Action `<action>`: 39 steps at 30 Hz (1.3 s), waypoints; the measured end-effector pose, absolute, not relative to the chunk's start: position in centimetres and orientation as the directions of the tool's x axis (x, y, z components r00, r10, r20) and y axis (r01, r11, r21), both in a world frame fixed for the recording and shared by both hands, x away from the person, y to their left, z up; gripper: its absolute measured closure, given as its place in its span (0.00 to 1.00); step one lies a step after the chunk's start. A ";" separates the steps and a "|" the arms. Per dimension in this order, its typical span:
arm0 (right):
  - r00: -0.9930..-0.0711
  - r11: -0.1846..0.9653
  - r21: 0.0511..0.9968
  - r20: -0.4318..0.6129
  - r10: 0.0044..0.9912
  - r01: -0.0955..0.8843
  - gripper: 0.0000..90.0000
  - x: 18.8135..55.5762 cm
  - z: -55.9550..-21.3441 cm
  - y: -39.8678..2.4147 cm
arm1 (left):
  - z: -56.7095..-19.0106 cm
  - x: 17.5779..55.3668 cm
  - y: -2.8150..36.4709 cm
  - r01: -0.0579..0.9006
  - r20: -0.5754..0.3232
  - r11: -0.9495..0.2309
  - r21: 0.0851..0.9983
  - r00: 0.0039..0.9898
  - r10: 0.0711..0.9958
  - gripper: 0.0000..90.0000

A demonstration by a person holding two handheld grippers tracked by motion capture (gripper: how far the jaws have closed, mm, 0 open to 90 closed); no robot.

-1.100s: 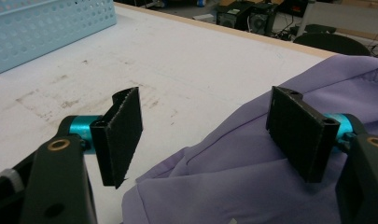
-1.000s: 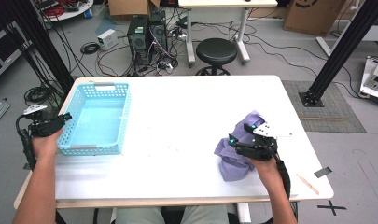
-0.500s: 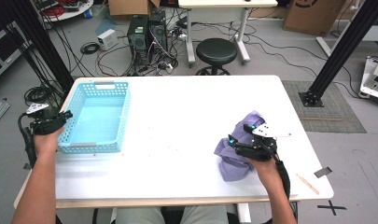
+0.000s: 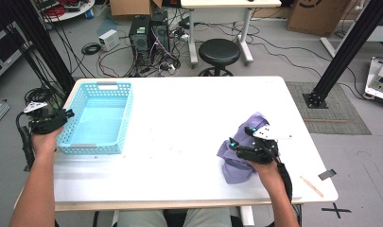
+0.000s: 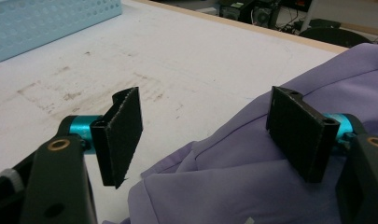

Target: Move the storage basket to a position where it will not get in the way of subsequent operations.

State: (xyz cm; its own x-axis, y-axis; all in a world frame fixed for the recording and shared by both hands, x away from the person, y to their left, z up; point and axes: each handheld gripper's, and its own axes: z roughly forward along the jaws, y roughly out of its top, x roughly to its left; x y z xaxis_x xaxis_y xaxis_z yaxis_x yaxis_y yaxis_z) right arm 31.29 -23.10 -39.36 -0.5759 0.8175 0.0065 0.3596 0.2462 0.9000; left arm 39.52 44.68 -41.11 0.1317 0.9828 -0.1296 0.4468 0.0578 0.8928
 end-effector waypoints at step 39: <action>-0.585 0.255 0.901 -0.002 0.811 0.351 0.31 31.2 -39.3 -22.7 | -41.1 35.6 44.0 0.417 -0.229 0.199 0.887 0.023 0.973 0.69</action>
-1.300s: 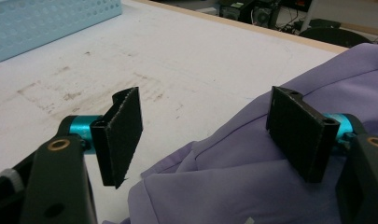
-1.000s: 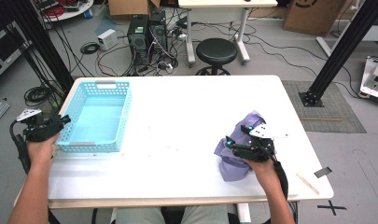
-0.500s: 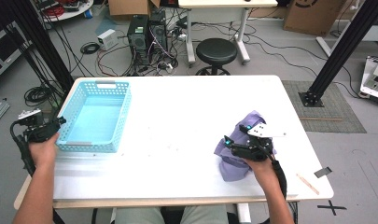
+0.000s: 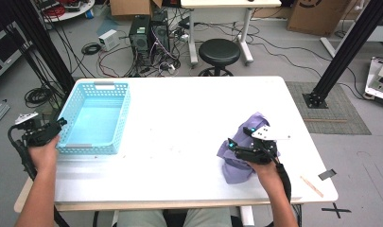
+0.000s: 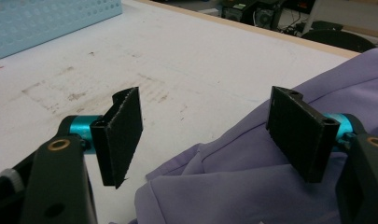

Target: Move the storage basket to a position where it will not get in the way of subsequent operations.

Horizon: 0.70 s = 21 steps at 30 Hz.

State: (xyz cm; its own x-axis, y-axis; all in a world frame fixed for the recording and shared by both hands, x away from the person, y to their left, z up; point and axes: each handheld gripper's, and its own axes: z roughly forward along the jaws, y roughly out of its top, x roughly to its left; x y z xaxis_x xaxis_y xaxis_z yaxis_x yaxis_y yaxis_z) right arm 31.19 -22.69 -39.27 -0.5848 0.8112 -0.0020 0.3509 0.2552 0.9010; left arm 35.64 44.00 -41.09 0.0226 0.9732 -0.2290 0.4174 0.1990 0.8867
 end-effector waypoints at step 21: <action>-0.630 0.273 0.903 -0.003 0.777 0.332 0.30 31.2 -39.1 -22.2 | -37.8 30.7 37.8 0.195 -0.184 0.118 0.974 0.362 0.914 0.43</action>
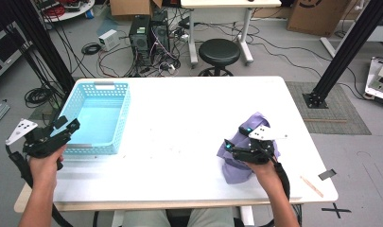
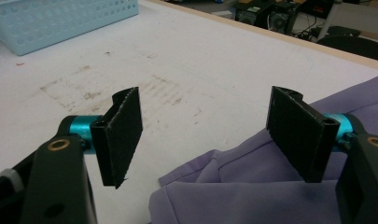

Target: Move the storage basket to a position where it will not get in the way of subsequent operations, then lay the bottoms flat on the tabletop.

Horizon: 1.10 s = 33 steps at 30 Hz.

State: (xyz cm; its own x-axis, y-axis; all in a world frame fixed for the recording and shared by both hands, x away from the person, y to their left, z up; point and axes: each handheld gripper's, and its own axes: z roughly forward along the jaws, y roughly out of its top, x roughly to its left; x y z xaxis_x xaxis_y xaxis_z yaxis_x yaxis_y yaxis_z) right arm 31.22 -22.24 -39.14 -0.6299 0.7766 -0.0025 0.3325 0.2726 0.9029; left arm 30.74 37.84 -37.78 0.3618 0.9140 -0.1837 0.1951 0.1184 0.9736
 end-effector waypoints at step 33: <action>-0.567 0.227 0.913 0.006 0.824 0.340 0.29 31.7 -38.6 -25.1 | -37.9 34.1 24.6 0.223 -0.097 -0.038 0.974 0.560 0.823 0.27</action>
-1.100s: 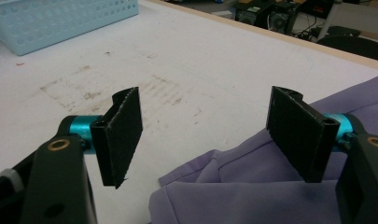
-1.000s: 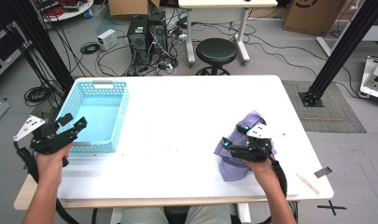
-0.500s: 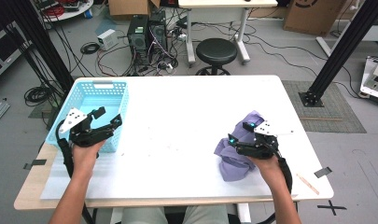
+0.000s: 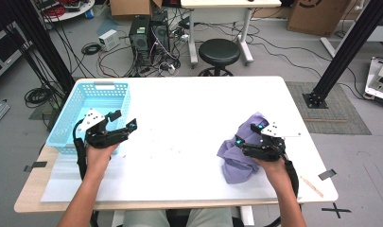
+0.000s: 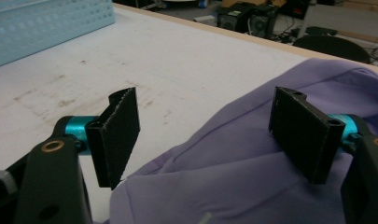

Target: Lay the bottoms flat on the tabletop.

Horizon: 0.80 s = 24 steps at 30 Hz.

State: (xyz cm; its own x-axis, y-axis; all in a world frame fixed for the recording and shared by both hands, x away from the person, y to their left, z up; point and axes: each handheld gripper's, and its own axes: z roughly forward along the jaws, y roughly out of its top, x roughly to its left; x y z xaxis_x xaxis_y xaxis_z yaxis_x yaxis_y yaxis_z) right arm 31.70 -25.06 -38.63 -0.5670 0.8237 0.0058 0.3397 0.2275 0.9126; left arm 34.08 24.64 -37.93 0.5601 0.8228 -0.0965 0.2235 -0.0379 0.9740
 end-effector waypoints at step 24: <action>-0.416 0.323 0.781 -0.089 0.905 0.534 0.43 34.4 -43.2 -26.2 | -41.0 34.9 19.2 0.302 -0.150 -0.091 0.949 0.685 0.713 0.34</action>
State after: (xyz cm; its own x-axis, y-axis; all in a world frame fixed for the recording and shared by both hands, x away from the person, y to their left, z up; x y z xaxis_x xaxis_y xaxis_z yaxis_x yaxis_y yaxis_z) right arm 34.37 -26.21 -43.19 -0.4158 0.9051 -0.0893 0.5342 0.3225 0.7814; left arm 34.88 19.22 -40.95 0.6852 0.7128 -0.1498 0.3024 -0.0913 0.9488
